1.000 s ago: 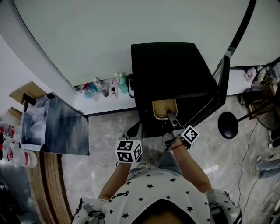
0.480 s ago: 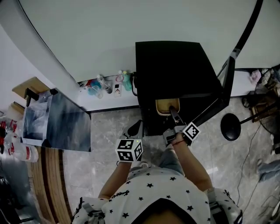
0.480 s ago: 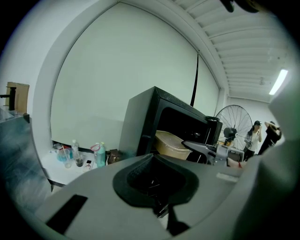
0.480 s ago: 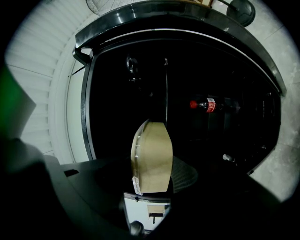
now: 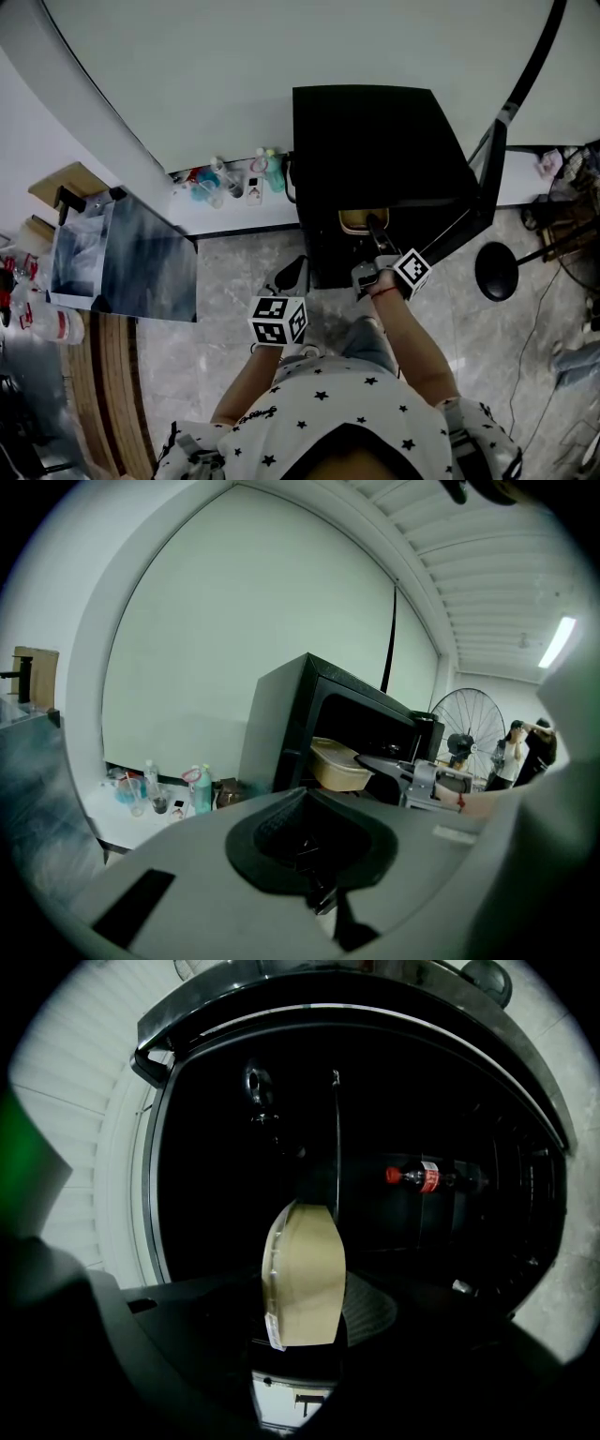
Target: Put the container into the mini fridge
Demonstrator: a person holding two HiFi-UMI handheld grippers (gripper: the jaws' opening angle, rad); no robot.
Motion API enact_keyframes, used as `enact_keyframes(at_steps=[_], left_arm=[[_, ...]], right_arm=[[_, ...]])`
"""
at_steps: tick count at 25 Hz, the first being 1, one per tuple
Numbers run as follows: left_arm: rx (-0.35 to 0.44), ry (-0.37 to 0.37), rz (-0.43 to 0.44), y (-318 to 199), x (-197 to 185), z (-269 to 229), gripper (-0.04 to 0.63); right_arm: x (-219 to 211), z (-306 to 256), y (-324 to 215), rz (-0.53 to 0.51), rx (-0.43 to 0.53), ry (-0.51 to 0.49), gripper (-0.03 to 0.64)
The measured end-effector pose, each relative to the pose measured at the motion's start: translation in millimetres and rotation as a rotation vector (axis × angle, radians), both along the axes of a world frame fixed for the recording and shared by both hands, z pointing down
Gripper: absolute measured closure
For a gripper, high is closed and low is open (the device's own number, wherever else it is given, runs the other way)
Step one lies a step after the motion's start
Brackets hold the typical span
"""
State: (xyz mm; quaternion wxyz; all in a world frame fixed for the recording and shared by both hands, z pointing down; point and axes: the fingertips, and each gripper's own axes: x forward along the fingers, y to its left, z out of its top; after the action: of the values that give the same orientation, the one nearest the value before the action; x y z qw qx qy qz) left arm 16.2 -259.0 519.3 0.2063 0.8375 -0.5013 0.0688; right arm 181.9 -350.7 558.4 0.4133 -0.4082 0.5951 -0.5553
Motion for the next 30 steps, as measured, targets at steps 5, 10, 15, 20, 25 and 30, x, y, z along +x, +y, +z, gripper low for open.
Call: enact_keyframes(at_steps=[5,10,15,20,25,30], left_arm=[[0.001,0.002,-0.003,0.0,-2.4,-1.8,0.583],[0.001,0.002,-0.003,1.1,-5.3,-2.2,0.583],[0.003,0.006,-0.001,2.2,-6.1,-2.7,0.583],[0.009,0.010,0.006,3.5,-6.7,-4.9,0.583],[0.013,0.013,0.009,7.0,-10.0,-7.8,0.584],[0.012,0.017,0.007,10.5,-17.9,-9.2,0.583]], right_arm=[[3.1,2.0,-10.6,0.017,0.003,0.013,0.407],[1.5,-1.6,-16.8,0.029,-0.005,0.004,0.407],[1.7,-0.8,-16.6,0.037,-0.008,0.004,0.404],[1.2,-1.4,-16.7,0.043,-0.010,0.004,0.407],[1.2,-8.8,-15.7,0.052,0.019,-0.011,0.337],[2.2,-12.4,-15.4,0.057,0.028,0.008,0.247]])
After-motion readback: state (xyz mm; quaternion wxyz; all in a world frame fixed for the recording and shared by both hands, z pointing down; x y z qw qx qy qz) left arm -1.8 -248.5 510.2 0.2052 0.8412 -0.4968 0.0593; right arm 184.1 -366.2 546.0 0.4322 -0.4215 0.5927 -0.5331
